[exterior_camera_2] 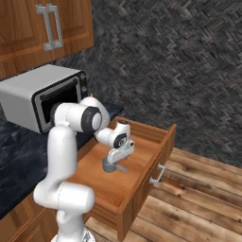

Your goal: Pick the measuring cup from the drawer and place it on the counter.

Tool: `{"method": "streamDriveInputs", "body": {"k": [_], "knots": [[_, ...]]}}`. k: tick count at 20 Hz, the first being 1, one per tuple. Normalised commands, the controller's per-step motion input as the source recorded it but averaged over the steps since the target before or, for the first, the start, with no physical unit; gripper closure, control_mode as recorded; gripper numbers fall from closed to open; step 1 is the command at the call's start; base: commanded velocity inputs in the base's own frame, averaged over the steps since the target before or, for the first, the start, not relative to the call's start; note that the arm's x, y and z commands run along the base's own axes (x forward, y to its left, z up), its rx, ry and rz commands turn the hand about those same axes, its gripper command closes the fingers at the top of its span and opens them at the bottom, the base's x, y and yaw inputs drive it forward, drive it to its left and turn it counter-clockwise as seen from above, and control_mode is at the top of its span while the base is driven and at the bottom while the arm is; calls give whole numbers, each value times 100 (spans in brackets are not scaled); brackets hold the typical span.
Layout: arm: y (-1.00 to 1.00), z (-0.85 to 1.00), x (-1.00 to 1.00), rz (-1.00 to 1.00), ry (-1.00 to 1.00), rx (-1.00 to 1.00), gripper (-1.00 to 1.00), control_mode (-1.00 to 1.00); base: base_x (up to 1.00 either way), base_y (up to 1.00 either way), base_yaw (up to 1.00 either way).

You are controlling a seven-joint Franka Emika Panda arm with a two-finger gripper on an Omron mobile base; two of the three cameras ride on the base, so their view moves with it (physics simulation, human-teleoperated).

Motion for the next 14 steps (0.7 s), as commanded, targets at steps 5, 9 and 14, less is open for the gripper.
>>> {"method": "streamDriveInputs", "body": {"k": [5,9,14], "knots": [[0,-71,25,8,0,-4,-100,-100,0,0,0],[0,-86,3,4,0,-7,-100,-100,0,0,0],[5,-84,0,2,0,-10,100,-100,0,0,0]]}}
